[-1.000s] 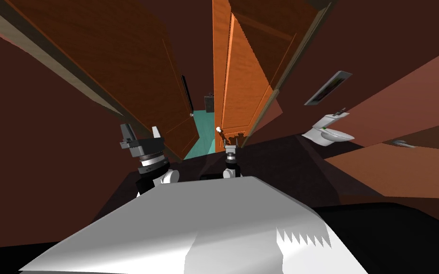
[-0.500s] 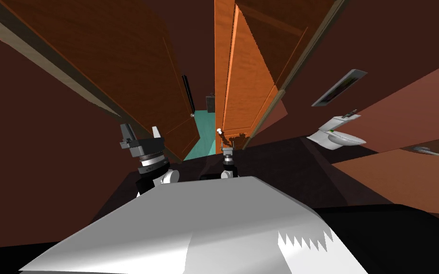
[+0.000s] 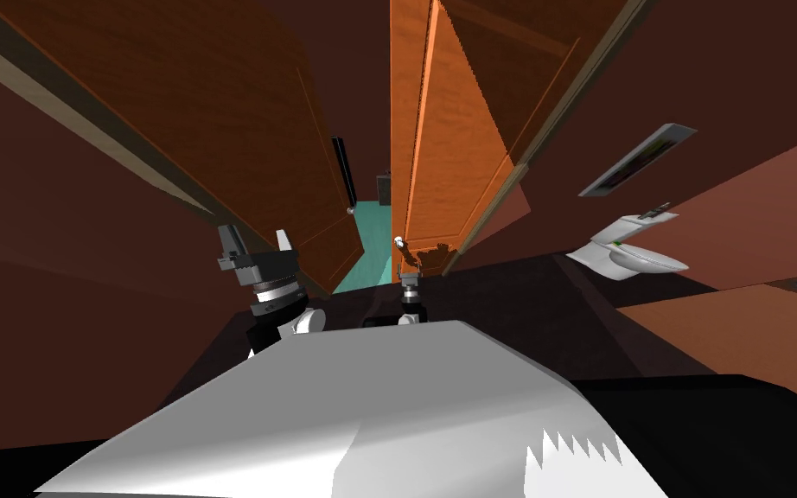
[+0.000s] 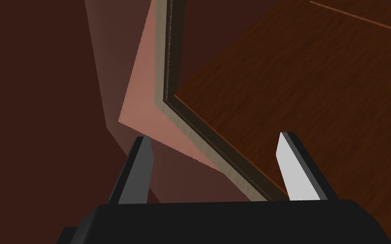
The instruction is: Push the door open
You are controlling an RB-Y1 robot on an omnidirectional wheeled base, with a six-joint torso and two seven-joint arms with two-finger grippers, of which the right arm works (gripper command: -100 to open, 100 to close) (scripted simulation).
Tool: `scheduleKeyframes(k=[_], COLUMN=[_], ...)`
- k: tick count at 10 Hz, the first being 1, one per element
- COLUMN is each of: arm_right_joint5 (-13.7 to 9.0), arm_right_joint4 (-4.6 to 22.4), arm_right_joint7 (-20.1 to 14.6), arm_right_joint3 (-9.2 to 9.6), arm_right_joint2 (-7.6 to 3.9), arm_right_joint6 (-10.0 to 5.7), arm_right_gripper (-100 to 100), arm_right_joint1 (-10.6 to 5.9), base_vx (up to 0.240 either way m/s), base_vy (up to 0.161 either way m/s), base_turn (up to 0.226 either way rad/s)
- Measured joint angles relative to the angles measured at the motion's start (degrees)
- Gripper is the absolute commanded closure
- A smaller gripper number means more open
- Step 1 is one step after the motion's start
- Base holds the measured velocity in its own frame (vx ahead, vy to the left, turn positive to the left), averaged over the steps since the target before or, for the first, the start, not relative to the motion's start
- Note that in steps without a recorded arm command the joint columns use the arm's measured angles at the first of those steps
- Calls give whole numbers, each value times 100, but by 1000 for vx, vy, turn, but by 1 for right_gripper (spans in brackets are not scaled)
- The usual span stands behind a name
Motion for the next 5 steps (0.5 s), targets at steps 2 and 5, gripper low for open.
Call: scheduleKeyframes(k=[2,5], arm_right_joint5=[-199,-483], arm_right_joint4=[261,626], arm_right_joint7=[-158,-343], arm_right_joint3=[165,427], arm_right_joint2=[-13,-2], arm_right_joint6=[-95,-222], arm_right_gripper=[-100,-100], arm_right_joint1=[-88,-204], base_vx=[83,93], base_vy=[-26,-36], base_turn=[57,50])
